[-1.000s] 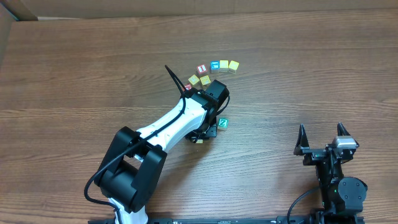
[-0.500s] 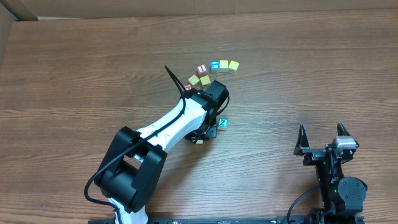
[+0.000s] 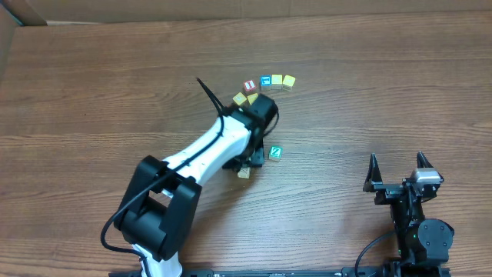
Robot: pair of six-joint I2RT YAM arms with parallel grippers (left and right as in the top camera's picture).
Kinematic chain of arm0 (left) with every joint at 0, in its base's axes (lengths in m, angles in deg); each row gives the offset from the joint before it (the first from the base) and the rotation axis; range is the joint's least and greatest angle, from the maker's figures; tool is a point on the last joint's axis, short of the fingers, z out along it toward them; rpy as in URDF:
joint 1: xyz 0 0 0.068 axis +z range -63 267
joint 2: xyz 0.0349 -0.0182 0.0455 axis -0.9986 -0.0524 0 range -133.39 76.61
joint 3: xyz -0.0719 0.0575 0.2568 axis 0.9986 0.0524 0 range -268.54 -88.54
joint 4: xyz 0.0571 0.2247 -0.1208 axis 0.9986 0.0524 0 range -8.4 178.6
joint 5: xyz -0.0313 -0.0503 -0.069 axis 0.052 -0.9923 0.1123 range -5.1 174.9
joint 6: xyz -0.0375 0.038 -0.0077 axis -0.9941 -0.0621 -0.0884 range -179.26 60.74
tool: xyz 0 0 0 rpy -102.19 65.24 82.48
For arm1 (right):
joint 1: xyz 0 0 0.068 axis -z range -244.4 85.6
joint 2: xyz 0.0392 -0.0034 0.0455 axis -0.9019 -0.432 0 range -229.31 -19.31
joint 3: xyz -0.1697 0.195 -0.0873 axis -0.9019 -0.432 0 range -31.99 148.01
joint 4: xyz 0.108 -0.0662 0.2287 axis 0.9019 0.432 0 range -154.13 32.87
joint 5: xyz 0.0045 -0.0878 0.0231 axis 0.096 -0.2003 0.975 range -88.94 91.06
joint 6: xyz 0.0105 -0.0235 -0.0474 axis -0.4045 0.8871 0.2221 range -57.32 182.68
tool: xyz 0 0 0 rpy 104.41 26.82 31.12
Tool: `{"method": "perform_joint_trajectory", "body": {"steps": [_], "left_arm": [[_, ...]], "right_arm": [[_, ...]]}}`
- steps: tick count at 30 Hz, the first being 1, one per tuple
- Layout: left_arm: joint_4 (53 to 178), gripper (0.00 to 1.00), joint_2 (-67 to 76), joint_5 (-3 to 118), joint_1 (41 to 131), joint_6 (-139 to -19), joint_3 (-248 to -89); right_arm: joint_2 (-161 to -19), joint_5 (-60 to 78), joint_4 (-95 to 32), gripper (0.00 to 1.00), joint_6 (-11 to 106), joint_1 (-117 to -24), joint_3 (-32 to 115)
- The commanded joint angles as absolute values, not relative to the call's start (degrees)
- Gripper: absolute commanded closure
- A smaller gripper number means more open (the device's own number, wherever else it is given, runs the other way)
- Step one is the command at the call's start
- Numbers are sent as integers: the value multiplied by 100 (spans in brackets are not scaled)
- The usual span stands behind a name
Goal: Flip 4 blocks
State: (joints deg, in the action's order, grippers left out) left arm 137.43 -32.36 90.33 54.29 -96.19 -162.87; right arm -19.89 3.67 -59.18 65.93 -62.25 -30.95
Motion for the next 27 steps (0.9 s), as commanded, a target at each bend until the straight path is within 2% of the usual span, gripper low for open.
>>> {"method": "perform_joint_trajectory", "body": {"steps": [1, 4, 5, 6, 11, 13, 16, 19, 27], "left_arm": [[13909, 48, -3131, 9103, 5744, -9514, -17049], [13726, 48, -3131, 9103, 5879, -9249, -17196], [13647, 43, -3133, 9079, 5923, -9081, -17194], [13616, 43, -3142, 9079, 5940, -8939, -17189], [13813, 51, -3155, 9087, 5851, -8541, -17052], [13962, 58, -3155, 9090, 5836, -8495, -16968], [14268, 82, -3159, 9111, 5853, -8497, -16888], [14502, 94, -3159, 9144, 5857, -8530, -16770], [14386, 96, -3162, 9002, 5851, -8760, -16293]], "right_arm": [[-1947, 373, -5953, 0, 6612, -6251, -3154], [-1947, 373, -5953, 0, 6612, -6251, -3154], [-1947, 373, -5953, 0, 6612, -6251, -3154], [-1947, 373, -5953, 0, 6612, -6251, -3154], [-1947, 373, -5953, 0, 6612, -6251, -3154], [-1947, 373, -5953, 0, 6612, -6251, -3154], [-1947, 373, -5953, 0, 6612, -6251, -3154], [-1947, 373, -5953, 0, 6612, -6251, -3154], [-1947, 373, -5953, 0, 6612, -6251, -3154]]}}
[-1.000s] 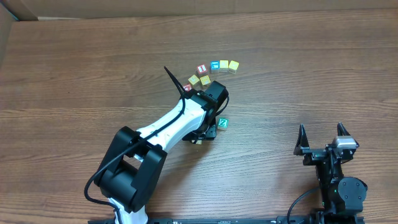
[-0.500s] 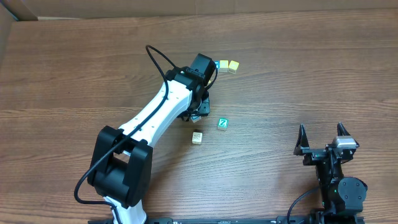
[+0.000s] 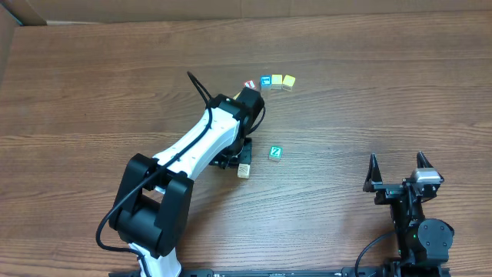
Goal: Flip 4 blocks
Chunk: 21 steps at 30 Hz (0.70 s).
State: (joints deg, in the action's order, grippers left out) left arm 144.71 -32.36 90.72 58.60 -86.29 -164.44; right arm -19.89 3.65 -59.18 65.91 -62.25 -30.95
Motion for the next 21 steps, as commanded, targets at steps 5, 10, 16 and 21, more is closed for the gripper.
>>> {"method": "perform_joint_trajectory", "body": {"steps": [5, 10, 16, 21], "left_arm": [[14305, 95, -3162, 8777, 5846, -8762, -16175], [14237, 92, -3162, 8515, 5853, -8777, -16175], [14235, 92, -3162, 8373, 5846, -8773, -16175], [14237, 92, -3162, 8373, 5849, -8775, -16175]], "right_arm": [[-1947, 373, -5953, 0, 6612, -6251, -3154], [-1947, 373, -5953, 0, 6612, -6251, -3154], [-1947, 373, -5953, 0, 6612, -6251, -3154], [-1947, 373, -5953, 0, 6612, -6251, -3154]]}}
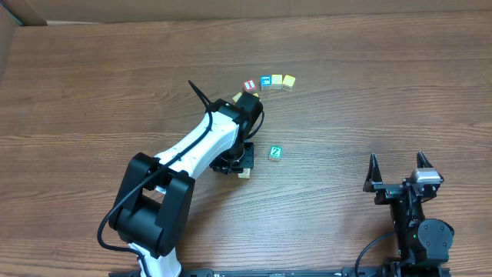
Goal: Flip 4 blocks
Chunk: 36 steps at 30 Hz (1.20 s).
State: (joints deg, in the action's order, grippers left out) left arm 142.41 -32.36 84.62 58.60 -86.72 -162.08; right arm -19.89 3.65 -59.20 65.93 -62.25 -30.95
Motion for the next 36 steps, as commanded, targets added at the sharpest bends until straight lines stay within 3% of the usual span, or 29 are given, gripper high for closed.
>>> {"method": "perform_joint_trajectory", "body": {"steps": [1, 5, 11, 19, 20, 24, 26, 36], "left_arm": [[14237, 92, -3162, 8370, 5849, -8775, -16175], [14198, 96, -3162, 8458, 5851, -8773, -16175], [14084, 96, -3162, 8985, 5923, -8775, -16182], [14115, 95, -3159, 8827, 6288, -8758, -16931], [14108, 91, -3159, 8760, 6312, -8769, -17067], [13695, 53, -3159, 8368, 6327, -8948, -17307], [13446, 45, -3172, 8346, 6292, -9059, -17303], [13249, 37, -3203, 8554, 6222, -9271, -17301]], "right_arm": [[-1947, 373, -5953, 0, 6612, -6251, -3154], [-1947, 373, -5953, 0, 6612, -6251, -3154], [-1947, 373, -5953, 0, 6612, -6251, -3154], [-1947, 373, -5953, 0, 6612, -6251, -3154], [-1947, 373, -5953, 0, 6612, -6251, -3154], [-1947, 373, -5953, 0, 6612, -6251, -3154], [-1947, 373, -5951, 0, 6612, -6251, -3154], [-1947, 373, -5953, 0, 6612, -6251, -3154]]}}
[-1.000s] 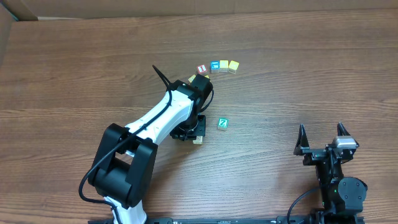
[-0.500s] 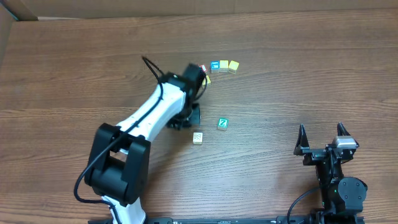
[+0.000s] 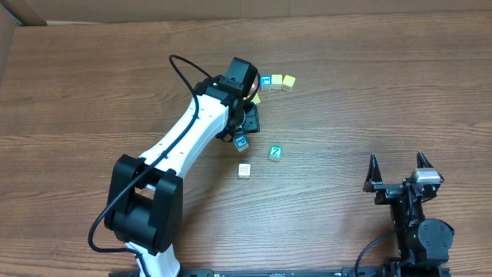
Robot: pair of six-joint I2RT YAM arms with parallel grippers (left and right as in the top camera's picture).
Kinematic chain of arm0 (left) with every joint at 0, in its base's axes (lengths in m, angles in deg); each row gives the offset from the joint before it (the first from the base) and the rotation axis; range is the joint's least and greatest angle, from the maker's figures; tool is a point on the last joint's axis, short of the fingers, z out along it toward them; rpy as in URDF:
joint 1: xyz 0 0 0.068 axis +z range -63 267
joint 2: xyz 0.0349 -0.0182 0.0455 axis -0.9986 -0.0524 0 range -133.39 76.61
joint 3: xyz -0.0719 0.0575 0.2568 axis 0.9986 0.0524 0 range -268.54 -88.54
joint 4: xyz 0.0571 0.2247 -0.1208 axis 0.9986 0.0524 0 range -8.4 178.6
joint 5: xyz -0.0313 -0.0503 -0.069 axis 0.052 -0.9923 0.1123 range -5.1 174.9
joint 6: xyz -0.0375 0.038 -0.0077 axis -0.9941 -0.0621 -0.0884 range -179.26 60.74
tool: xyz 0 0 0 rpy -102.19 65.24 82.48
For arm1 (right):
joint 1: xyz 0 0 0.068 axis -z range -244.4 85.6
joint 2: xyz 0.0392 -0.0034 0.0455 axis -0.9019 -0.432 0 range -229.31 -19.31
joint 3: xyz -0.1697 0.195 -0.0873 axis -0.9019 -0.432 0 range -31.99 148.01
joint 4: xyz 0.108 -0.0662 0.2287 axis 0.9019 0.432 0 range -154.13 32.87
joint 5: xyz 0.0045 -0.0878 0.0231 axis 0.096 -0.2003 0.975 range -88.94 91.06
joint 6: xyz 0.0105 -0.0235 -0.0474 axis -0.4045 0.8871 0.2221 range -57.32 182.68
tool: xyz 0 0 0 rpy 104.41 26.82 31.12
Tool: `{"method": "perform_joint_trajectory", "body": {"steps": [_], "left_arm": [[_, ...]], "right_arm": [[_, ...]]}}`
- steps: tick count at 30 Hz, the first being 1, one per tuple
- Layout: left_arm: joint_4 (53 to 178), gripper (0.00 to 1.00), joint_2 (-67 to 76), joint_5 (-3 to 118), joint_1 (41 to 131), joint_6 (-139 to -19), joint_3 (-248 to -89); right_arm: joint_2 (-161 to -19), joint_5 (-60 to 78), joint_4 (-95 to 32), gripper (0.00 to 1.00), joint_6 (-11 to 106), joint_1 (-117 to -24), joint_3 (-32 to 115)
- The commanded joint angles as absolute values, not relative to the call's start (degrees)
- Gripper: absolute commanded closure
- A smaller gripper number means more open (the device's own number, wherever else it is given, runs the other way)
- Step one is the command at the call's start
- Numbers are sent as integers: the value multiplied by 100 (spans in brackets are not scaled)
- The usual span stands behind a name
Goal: Flip 4 blocks
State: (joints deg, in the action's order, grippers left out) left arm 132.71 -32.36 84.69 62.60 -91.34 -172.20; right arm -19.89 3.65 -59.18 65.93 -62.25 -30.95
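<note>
My left arm reaches across the table to the block cluster. Its gripper (image 3: 244, 132) points down at a small blue block (image 3: 241, 143) that shows right at the fingertips; whether the jaws grip it is hidden. A tan block (image 3: 244, 169) lies free just below, patterned face up. A green Z block (image 3: 275, 152) lies to its right. A blue block (image 3: 265, 81) and two yellow blocks (image 3: 277, 80) (image 3: 289, 80) form a row at the back. Another yellow block (image 3: 256, 98) peeks from behind the wrist. My right gripper (image 3: 397, 173) rests open at the near right.
The left arm's white link (image 3: 188, 131) and its black cable (image 3: 184, 65) cover part of the cluster, so the red block is hidden. A cardboard wall (image 3: 23, 15) rises at the far left edge of the wooden table (image 3: 369, 92).
My left gripper has left the tan block and stands farther back, at a small blue block. The tan block now lies uncovered. The right arm has not moved.
My left gripper stood low beside the tan block, with the red and yellow blocks visible behind it. It stayed at that block through the following two moments. Now the tan block lies free and the gripper is at a blue block nearer the cluster.
</note>
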Motion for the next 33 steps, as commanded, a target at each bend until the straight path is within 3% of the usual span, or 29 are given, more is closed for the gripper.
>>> {"method": "perform_joint_trajectory", "body": {"steps": [1, 33], "left_arm": [[13251, 36, -3203, 8554, 6225, -9271, -17301], [12596, 34, -3721, 8657, 6166, -9424, -17255]], "right_arm": [[-1947, 373, -5953, 0, 6612, -6251, -3154], [-1947, 373, -5953, 0, 6612, -6251, -3154]]}}
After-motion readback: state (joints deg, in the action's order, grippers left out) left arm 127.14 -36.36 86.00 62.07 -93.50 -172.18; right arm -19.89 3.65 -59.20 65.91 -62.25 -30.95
